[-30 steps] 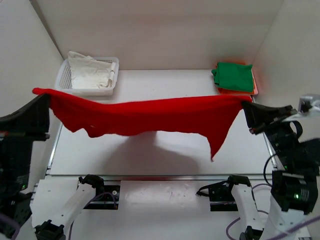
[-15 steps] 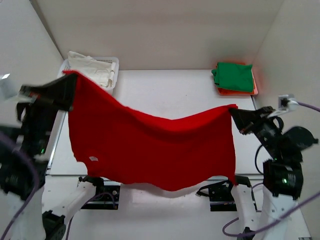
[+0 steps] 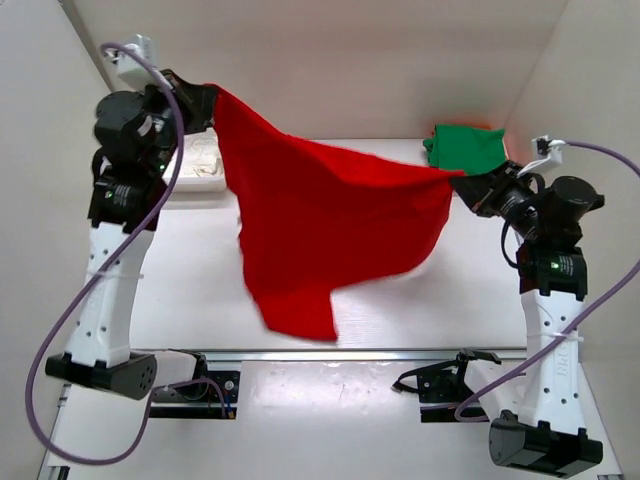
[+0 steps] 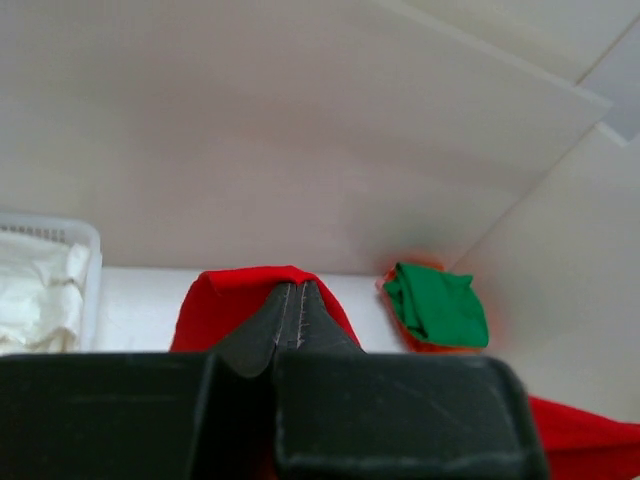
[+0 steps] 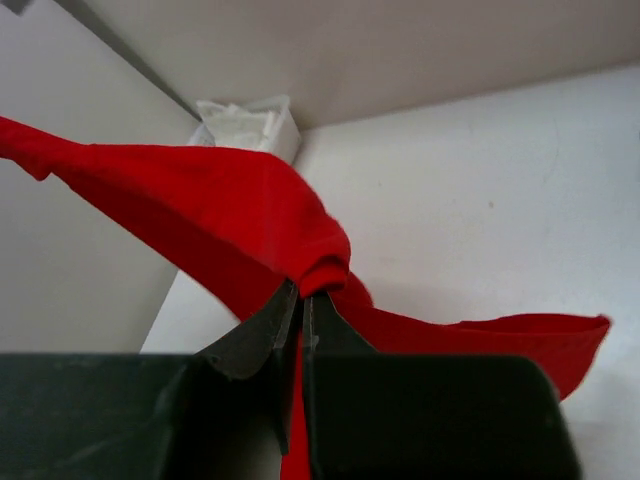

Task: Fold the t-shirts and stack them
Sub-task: Flatten out the tshirt

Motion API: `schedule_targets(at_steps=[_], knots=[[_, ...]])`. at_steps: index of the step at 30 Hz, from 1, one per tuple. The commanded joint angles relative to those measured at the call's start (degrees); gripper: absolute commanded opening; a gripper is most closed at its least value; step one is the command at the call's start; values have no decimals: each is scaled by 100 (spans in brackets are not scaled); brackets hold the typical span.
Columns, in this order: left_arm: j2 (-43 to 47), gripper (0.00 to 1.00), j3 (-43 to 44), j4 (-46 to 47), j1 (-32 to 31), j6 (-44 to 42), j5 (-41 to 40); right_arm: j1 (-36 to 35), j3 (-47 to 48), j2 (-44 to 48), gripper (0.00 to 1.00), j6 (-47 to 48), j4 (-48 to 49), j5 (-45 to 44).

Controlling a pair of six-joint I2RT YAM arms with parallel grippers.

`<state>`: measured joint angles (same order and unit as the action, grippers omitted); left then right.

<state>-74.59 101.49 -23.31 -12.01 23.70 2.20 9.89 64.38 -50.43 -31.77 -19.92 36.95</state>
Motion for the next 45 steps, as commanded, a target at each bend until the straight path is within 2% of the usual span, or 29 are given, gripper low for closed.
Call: schedule_targets(at_steps=[1, 10, 15, 23, 29, 33, 37, 39, 45], knots=[[813, 0, 416, 398, -3, -120, -52, 30, 497, 218, 0, -75, 656, 207], [1771, 0, -60, 248, -161, -111, -211, 57, 470, 832, 0, -58, 174, 138], [2027, 0, 362, 116, -547, -147, -439, 31, 979, 1132, 0, 74, -406, -126], [2440, 0, 793, 160, -759, -85, -518, -127, 1858, 1492, 0, 144, -907, -600], [2257, 0, 1055, 222, -829, -111, -475, -697, 1904, 1379, 0, 188, -883, -1127], [1703, 0, 1066, 318, -829, -173, -361, -594, 1579, 1115, 0, 268, -663, -936], [1272, 0, 619, 721, -453, -7, 26, -41, 956, 764, 0, 128, -153, -295], [1149, 0, 188, 1019, -277, 125, 342, -22, 648, 605, 0, 22, 241, -206], [709, 0, -1578, 2233, -117, 249, 571, 39, -724, 78, 0, -206, 1384, -91]])
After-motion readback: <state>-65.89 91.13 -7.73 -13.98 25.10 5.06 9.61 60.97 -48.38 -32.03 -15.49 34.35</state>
